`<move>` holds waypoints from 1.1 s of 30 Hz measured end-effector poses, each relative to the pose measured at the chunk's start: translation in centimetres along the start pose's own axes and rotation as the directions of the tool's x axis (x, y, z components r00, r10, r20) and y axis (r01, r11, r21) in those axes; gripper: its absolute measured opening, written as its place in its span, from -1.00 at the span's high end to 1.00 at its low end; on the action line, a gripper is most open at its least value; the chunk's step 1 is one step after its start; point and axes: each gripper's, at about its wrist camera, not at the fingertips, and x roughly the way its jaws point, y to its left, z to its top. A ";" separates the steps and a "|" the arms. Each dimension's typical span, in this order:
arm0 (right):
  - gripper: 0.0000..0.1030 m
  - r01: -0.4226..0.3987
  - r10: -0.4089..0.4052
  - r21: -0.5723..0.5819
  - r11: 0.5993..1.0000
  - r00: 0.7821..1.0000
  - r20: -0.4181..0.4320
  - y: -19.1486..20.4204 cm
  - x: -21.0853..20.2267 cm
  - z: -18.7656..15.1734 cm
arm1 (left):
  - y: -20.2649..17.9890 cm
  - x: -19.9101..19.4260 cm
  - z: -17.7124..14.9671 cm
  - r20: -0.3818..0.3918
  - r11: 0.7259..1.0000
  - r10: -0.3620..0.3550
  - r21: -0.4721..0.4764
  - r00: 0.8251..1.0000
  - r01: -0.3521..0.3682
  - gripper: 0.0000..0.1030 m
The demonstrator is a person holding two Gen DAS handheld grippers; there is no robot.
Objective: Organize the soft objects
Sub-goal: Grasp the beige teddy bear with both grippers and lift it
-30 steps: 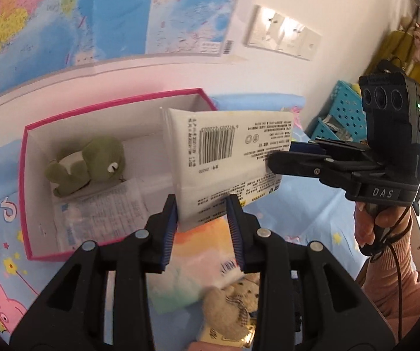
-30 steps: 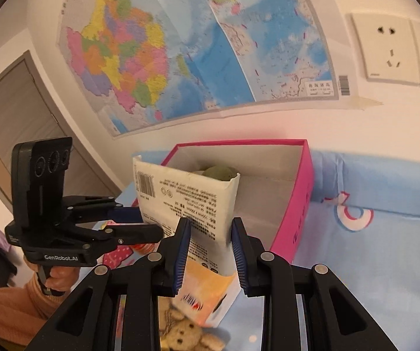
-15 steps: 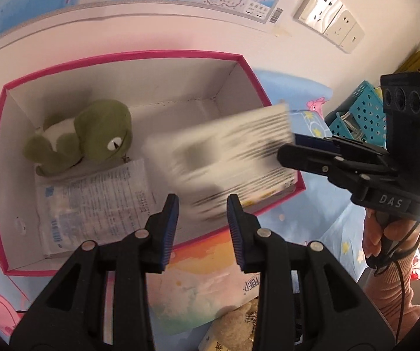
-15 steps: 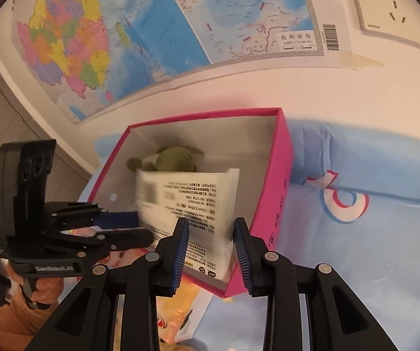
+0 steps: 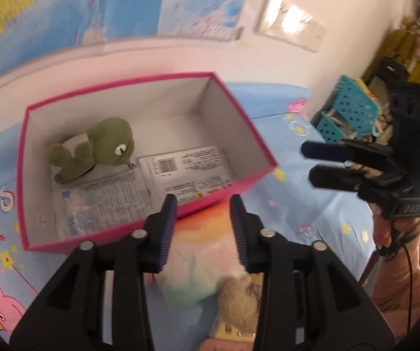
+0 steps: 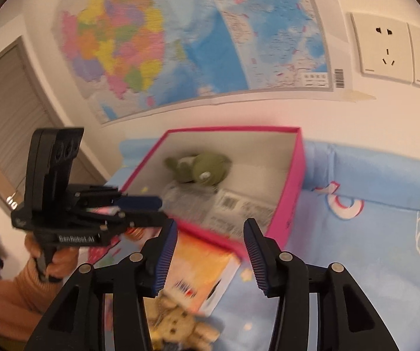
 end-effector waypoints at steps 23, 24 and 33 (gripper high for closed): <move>0.09 -0.118 0.162 0.274 0.954 0.976 -0.144 -3.1 5.0 -12.5 | -2.3 1.2 -10.6 -0.116 0.998 -0.068 0.007 0.991 0.069 -0.01; 0.09 -0.123 0.168 0.279 0.952 0.975 -0.143 -3.2 5.2 -12.6 | -2.2 1.4 -10.6 -0.120 0.997 -0.074 -0.001 0.990 0.074 -0.01; 0.25 -0.191 0.233 0.299 0.935 0.966 -0.111 -3.7 5.6 -13.4 | -2.1 2.6 -11.1 -0.154 0.996 -0.084 -0.028 0.985 0.081 0.27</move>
